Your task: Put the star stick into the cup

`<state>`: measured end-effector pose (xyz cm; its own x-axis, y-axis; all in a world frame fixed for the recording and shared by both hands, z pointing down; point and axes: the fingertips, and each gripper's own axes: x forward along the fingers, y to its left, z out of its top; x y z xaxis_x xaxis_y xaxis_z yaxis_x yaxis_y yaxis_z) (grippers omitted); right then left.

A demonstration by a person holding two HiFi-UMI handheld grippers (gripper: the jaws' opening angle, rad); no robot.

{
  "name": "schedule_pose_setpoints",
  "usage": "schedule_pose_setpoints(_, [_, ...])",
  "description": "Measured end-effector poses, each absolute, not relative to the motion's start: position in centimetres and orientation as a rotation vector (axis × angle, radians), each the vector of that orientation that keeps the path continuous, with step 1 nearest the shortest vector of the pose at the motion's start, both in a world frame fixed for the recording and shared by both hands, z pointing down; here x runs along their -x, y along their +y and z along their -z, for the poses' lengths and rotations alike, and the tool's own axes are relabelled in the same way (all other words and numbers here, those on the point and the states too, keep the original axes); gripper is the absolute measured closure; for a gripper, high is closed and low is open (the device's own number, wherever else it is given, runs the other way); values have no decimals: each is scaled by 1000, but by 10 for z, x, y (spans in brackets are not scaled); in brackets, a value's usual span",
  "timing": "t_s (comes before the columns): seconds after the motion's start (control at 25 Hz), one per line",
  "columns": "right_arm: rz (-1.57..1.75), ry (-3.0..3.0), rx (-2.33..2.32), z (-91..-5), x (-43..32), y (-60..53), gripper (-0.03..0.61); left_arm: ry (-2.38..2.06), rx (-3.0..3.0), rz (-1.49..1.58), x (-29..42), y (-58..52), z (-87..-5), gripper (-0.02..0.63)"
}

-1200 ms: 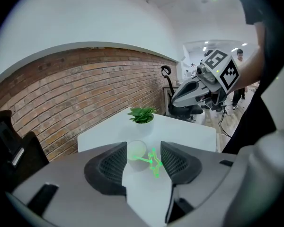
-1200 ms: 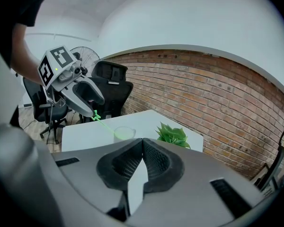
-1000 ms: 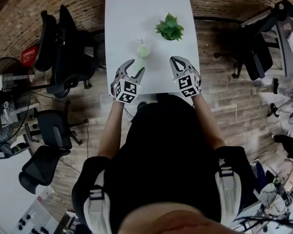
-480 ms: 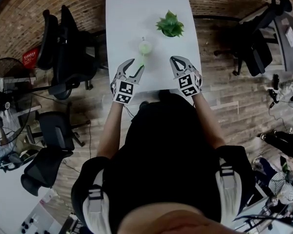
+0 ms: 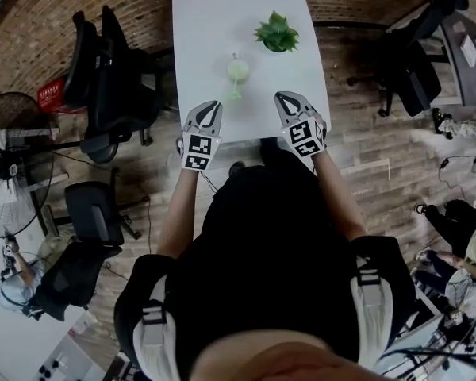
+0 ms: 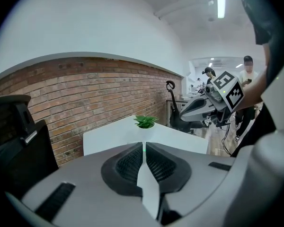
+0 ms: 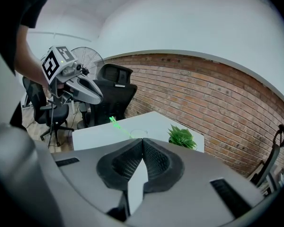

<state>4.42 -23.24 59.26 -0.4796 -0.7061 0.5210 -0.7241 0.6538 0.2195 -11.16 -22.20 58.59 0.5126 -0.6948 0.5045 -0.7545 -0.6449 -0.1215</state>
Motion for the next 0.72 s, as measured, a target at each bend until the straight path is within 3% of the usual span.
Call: schedule_pose_setpoints(0.72, [-29, -2266, -1197, -580, -28, -174, 580, -1209, -2668, -731, 125, -167, -578, 584])
